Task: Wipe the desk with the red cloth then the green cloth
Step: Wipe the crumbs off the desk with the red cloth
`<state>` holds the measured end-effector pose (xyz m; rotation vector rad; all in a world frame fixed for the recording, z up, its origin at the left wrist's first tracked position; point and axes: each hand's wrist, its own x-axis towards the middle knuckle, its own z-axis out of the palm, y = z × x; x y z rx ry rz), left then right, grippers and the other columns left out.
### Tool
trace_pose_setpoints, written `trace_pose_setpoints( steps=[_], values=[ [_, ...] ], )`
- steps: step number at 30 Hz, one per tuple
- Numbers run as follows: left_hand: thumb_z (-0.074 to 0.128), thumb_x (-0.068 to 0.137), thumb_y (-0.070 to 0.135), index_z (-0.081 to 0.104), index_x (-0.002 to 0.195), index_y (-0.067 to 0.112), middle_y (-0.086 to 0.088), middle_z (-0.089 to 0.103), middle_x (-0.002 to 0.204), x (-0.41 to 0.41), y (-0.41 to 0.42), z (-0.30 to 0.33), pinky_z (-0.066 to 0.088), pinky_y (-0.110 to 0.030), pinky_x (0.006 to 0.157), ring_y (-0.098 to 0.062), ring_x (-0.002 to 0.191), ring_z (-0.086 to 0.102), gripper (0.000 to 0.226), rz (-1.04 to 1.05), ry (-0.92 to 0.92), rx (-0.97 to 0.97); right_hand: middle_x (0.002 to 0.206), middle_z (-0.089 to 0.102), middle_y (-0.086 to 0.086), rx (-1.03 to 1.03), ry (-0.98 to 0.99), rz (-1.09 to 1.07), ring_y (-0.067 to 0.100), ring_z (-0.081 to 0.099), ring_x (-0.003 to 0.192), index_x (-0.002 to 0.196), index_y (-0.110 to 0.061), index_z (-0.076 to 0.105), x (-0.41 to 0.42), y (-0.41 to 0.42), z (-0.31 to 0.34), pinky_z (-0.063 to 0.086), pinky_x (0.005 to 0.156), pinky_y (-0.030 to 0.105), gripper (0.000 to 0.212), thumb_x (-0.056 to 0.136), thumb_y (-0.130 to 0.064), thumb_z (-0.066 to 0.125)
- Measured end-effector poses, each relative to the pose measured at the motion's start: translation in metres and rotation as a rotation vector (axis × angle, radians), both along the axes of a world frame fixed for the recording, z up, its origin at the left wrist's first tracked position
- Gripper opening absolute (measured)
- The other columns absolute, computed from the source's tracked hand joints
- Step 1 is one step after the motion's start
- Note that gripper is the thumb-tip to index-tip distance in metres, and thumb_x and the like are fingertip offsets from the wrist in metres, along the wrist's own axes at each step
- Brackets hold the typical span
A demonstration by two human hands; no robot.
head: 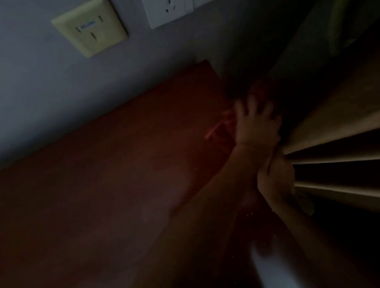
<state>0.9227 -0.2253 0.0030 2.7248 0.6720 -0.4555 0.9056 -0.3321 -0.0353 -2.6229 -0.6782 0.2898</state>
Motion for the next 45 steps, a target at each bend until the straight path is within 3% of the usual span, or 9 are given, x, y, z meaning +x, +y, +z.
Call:
trace_pose_setpoints(
  steps=[2, 8, 13, 20, 24, 29, 35, 39, 45],
  values=[
    [0.043, 0.098, 0.043, 0.045, 0.144, 0.032, -0.003, 0.032, 0.156, 0.010, -0.002, -0.002, 0.007, -0.062, 0.115, -0.044, 0.144, 0.015, 0.047, -0.204, 0.104, 0.053, 0.092, 0.064, 0.037, -0.049, -0.004, -0.015, 0.050, 0.064, 0.081, 0.112, 0.013, 0.058, 0.000, -0.001, 0.000, 0.049, 0.069, 0.046, 0.039, 0.092, -0.016, 0.043],
    [0.055, 0.090, 0.041, 0.033, 0.149, 0.040, 0.000, 0.029, 0.159, -0.043, 0.028, -0.005, 0.016, -0.053, 0.114, -0.039, 0.143, 0.025, 0.064, -0.057, -0.154, 0.105, 0.095, 0.066, 0.033, 0.068, 0.005, 0.009, 0.050, 0.064, 0.083, 0.113, 0.002, 0.059, -0.003, 0.003, 0.004, 0.048, 0.068, 0.048, 0.045, 0.092, -0.029, 0.033],
    [0.045, 0.078, 0.043, 0.036, 0.148, 0.039, -0.004, 0.041, 0.152, -0.150, 0.085, -0.006, 0.028, -0.063, 0.106, -0.049, 0.134, 0.035, 0.071, 0.304, -0.191, 0.196, 0.100, 0.068, 0.025, 0.069, 0.066, 0.030, 0.041, 0.065, 0.090, 0.121, -0.002, 0.058, -0.001, 0.003, 0.002, 0.049, 0.074, 0.043, 0.042, 0.098, -0.027, 0.033],
    [0.048, 0.067, 0.056, 0.024, 0.152, 0.040, -0.002, 0.026, 0.159, -0.246, 0.129, 0.004, 0.015, -0.068, 0.110, -0.050, 0.141, 0.016, 0.090, 0.804, -0.077, 0.169, 0.087, 0.063, 0.022, 0.081, 0.091, 0.039, 0.029, 0.058, 0.073, 0.099, 0.003, 0.060, -0.001, 0.004, 0.002, 0.030, 0.064, 0.030, 0.028, 0.101, -0.014, 0.037],
    [0.044, 0.083, 0.065, 0.024, 0.152, 0.042, -0.004, 0.023, 0.160, -0.227, 0.095, -0.007, 0.014, -0.066, 0.111, -0.051, 0.142, 0.013, 0.076, 0.775, -0.078, 0.244, 0.083, 0.061, 0.020, 0.097, 0.149, 0.079, 0.030, 0.057, 0.072, 0.089, -0.001, 0.056, 0.006, -0.002, -0.004, 0.039, 0.065, 0.038, 0.036, 0.100, -0.024, 0.031],
    [0.033, 0.094, 0.065, 0.030, 0.149, 0.043, -0.003, 0.034, 0.157, -0.200, 0.037, -0.018, 0.018, -0.067, 0.109, -0.052, 0.137, 0.026, 0.060, 0.611, -0.073, 0.320, 0.075, 0.054, 0.001, 0.156, 0.360, 0.083, 0.018, 0.051, 0.069, 0.087, -0.010, 0.057, 0.014, -0.010, 0.003, 0.032, 0.065, 0.027, 0.036, 0.104, -0.028, 0.031],
    [0.042, 0.093, 0.059, 0.039, 0.146, 0.043, 0.000, 0.042, 0.152, -0.191, -0.088, -0.022, 0.024, -0.065, 0.106, -0.051, 0.131, 0.034, 0.055, 0.241, -0.168, 0.291, 0.121, 0.061, -0.009, 0.248, 0.686, 0.085, 0.007, 0.057, 0.109, 0.127, -0.030, 0.057, 0.010, -0.058, 0.014, 0.043, 0.096, 0.024, 0.038, 0.104, -0.040, 0.029],
    [0.042, 0.091, 0.060, 0.038, 0.146, 0.044, 0.002, 0.042, 0.152, -0.211, -0.170, -0.023, 0.028, -0.064, 0.105, -0.049, 0.131, 0.035, 0.057, 0.078, -0.204, 0.247, 0.135, 0.057, -0.009, 0.166, 0.774, -0.072, 0.013, 0.054, 0.122, 0.124, -0.042, 0.060, 0.004, -0.123, 0.007, 0.038, 0.109, 0.045, 0.056, 0.088, -0.074, 0.033],
    [0.049, 0.089, 0.062, 0.037, 0.145, 0.047, 0.004, 0.042, 0.151, -0.226, -0.131, -0.018, 0.026, -0.066, 0.107, -0.045, 0.135, 0.033, 0.060, 0.310, -0.164, 0.177, 0.139, 0.051, 0.015, 0.009, 0.666, -0.236, 0.034, 0.047, 0.129, 0.134, -0.009, 0.053, -0.014, -0.180, 0.026, 0.032, 0.103, 0.035, 0.061, 0.099, -0.053, 0.029]
  ],
)
